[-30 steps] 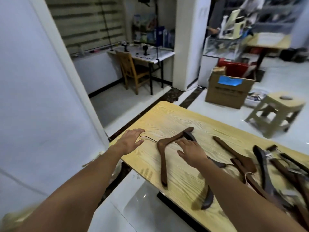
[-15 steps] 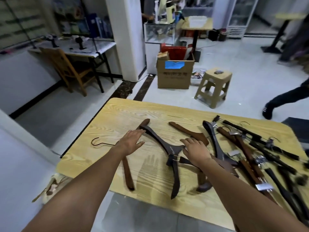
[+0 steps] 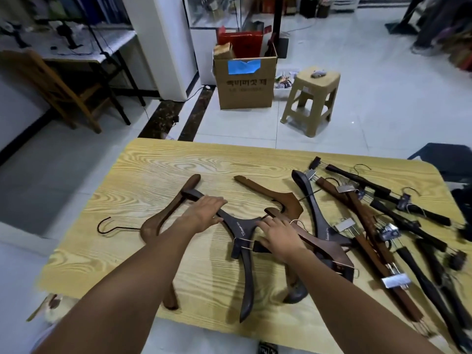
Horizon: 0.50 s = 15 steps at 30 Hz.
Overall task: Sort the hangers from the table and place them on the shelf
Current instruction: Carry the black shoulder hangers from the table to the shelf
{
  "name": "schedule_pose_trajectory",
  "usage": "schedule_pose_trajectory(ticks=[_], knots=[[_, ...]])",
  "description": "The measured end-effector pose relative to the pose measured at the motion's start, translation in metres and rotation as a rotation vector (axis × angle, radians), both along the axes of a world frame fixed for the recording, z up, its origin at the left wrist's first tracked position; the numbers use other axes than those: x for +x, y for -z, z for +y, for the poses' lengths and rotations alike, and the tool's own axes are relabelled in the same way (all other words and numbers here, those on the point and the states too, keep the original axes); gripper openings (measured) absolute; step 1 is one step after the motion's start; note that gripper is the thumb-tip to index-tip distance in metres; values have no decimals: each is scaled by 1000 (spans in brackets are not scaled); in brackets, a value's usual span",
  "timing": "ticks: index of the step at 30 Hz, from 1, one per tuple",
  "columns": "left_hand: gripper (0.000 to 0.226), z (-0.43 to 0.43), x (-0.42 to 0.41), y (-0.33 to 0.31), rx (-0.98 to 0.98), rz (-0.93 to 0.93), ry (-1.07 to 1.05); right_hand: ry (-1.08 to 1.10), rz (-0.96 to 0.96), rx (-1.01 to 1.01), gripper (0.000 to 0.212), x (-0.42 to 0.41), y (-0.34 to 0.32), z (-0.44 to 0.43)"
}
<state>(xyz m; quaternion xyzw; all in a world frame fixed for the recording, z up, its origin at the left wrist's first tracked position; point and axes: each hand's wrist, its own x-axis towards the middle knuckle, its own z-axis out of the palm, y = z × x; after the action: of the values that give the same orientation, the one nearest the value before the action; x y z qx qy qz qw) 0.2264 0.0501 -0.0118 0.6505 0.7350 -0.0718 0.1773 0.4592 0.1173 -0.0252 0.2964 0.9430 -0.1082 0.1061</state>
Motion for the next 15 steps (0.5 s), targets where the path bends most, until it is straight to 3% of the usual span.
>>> schedule_pose_trajectory(ticks=[9, 15], knots=[[64, 28, -2, 33, -140, 73, 87, -134, -23, -90, 59, -7, 30, -3], [56, 38, 3, 47, -157, 146, 163, -133, -68, -162, 50, 1, 34, 2]])
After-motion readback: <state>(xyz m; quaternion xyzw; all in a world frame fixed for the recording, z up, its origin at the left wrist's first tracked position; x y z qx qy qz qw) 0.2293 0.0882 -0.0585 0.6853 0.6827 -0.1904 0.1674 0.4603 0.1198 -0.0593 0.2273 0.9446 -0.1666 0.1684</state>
